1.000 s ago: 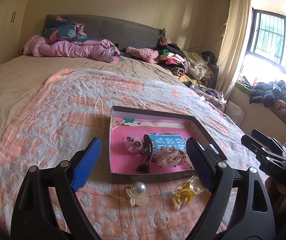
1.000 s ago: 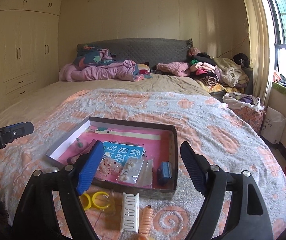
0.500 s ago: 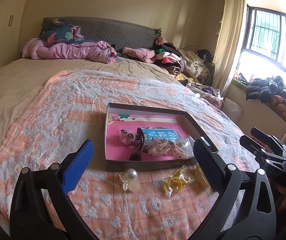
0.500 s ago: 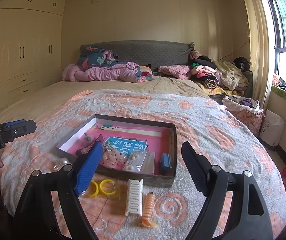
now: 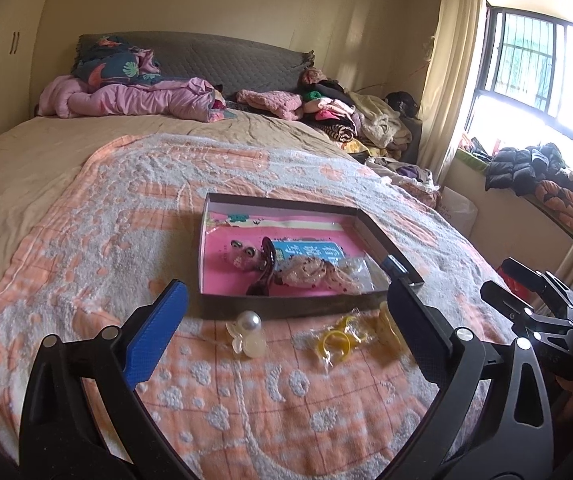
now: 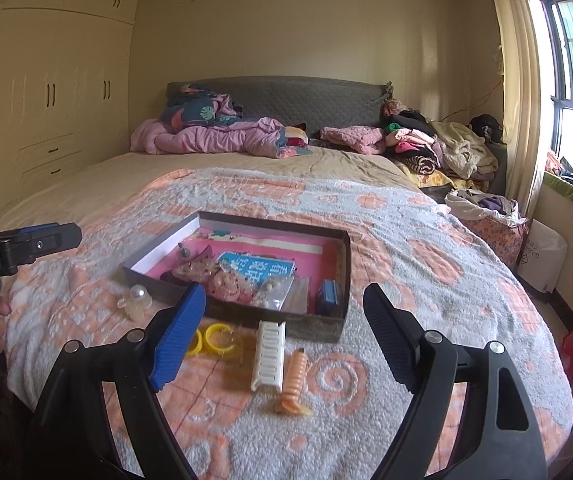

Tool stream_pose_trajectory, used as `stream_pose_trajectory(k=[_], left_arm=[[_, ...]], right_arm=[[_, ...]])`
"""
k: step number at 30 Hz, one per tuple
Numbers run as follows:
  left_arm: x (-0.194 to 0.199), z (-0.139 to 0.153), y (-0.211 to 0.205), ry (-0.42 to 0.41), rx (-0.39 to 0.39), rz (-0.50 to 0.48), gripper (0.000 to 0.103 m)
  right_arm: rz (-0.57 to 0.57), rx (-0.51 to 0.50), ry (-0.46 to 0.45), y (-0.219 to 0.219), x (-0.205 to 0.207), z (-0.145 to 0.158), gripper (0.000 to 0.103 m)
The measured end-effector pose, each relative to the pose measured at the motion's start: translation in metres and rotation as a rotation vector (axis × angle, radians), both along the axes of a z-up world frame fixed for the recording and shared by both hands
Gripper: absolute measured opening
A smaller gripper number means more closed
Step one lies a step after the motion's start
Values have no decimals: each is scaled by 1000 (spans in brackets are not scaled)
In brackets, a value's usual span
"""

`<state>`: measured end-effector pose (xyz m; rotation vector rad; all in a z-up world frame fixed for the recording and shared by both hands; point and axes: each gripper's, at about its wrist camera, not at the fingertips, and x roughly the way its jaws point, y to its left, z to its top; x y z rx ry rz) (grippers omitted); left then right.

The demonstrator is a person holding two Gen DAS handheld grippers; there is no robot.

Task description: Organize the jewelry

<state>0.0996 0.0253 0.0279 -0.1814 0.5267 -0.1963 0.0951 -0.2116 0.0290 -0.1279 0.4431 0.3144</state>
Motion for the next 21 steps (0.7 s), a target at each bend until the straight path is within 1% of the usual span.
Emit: stream_pose_trajectory(k=[13,18,21], left_arm=[[-13,-18,-12,35,39,-26,91],[-18,-27,-15,45,59,-25,92],[-20,-31,-12,57,58,-21,92]], right_arm=[[33,-22,42,5,-17,-17,79],[43,-32,57,9,-19,-25,79],[53,-39,66,13,-20,-30,79]])
